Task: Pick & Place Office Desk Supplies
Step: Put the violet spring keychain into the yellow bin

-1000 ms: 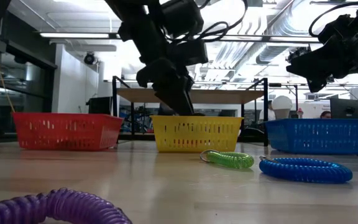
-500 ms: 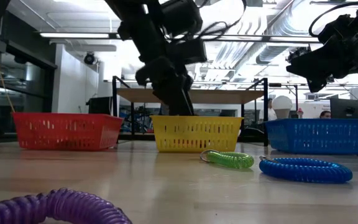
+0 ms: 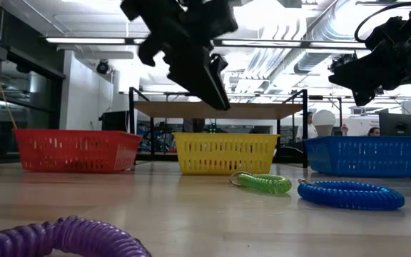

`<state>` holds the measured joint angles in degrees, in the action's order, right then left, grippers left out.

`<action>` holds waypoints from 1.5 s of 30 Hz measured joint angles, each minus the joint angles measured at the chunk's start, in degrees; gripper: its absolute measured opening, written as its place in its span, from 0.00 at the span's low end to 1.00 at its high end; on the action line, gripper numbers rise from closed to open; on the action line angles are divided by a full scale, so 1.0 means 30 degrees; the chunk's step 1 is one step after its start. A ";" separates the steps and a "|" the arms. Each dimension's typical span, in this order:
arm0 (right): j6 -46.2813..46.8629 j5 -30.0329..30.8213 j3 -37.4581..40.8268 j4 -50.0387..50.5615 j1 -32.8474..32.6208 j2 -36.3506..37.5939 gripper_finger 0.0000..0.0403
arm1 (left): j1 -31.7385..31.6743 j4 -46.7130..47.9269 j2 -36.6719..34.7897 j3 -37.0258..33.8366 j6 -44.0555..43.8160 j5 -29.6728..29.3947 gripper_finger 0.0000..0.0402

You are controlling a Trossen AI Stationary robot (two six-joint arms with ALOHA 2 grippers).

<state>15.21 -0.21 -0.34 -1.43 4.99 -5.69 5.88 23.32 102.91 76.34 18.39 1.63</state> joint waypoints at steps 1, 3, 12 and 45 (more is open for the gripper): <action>0.0004 0.0002 0.0002 0.0000 -0.0003 0.0004 0.23 | 0.0390 0.0014 0.0000 0.0000 -0.0170 0.0000 0.27; 0.0004 0.0000 0.0000 0.0000 -0.0001 0.0004 0.23 | 0.1297 0.0011 0.0000 0.0000 -0.0575 0.0000 0.27; 0.0004 0.0007 0.0000 0.0000 -0.0002 0.0000 0.23 | 0.5834 0.0099 0.0000 0.0000 -0.1889 -0.1736 0.27; 0.0004 0.0006 0.0000 0.0000 0.0002 -0.0002 0.23 | 1.0240 -0.2664 0.3092 0.0007 -0.2503 -0.0321 0.27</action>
<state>15.22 -0.19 -0.34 -1.43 4.99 -5.69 36.60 15.33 112.19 76.36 10.88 0.66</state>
